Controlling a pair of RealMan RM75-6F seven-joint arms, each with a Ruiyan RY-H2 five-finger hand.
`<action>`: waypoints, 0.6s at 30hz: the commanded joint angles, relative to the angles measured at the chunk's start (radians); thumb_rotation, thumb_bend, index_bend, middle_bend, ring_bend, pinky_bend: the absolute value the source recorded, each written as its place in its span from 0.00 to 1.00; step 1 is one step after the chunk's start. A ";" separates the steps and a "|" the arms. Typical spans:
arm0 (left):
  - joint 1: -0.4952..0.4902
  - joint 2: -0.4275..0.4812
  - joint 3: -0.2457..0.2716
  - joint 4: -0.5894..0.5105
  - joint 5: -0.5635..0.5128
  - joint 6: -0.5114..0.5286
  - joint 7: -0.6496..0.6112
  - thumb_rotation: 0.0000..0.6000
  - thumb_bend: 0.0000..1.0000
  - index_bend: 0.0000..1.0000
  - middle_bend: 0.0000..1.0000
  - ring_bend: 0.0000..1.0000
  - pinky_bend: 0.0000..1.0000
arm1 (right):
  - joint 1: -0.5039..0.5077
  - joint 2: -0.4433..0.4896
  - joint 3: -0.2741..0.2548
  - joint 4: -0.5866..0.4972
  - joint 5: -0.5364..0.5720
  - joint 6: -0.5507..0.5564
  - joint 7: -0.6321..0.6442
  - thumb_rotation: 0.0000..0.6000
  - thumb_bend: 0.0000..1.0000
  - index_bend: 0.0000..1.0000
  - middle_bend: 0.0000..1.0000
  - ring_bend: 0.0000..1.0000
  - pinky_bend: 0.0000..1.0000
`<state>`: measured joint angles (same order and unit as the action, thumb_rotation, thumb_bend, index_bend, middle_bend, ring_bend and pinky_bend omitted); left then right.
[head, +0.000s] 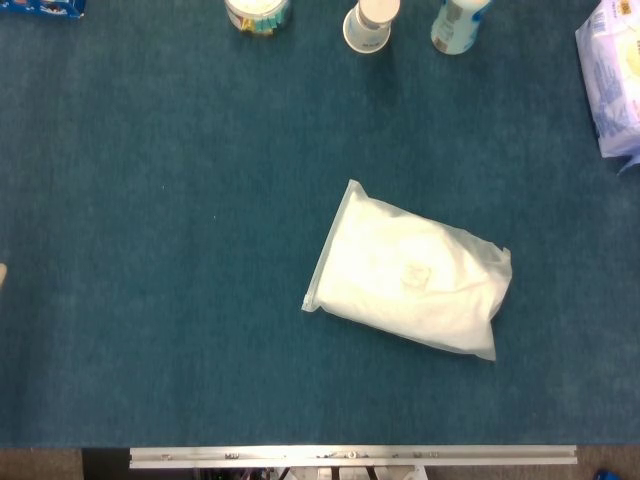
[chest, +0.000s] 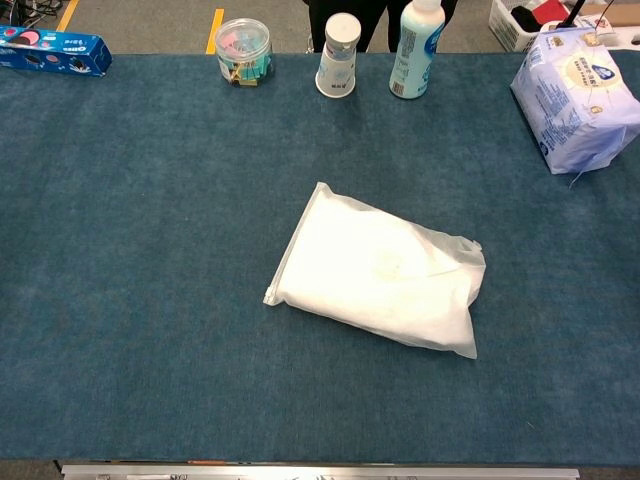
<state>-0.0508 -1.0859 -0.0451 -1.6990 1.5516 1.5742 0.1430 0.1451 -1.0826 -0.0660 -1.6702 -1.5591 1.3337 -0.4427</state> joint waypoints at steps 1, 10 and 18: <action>0.003 0.003 0.001 -0.002 -0.001 0.003 0.004 1.00 0.18 0.44 0.43 0.38 0.51 | 0.047 -0.015 -0.022 0.010 -0.038 -0.085 0.056 1.00 0.00 0.32 0.22 0.03 0.19; 0.017 0.015 -0.002 -0.016 -0.009 0.025 0.016 1.00 0.18 0.44 0.43 0.38 0.51 | 0.147 -0.163 -0.013 0.111 -0.175 -0.141 0.182 1.00 0.00 0.46 0.23 0.03 0.16; 0.030 0.024 -0.001 -0.033 -0.005 0.045 0.039 1.00 0.18 0.44 0.43 0.38 0.51 | 0.196 -0.282 -0.025 0.218 -0.228 -0.158 0.293 1.00 0.00 0.51 0.20 0.02 0.08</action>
<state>-0.0208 -1.0624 -0.0465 -1.7315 1.5466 1.6185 0.1814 0.3312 -1.3473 -0.0871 -1.4692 -1.7753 1.1771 -0.1645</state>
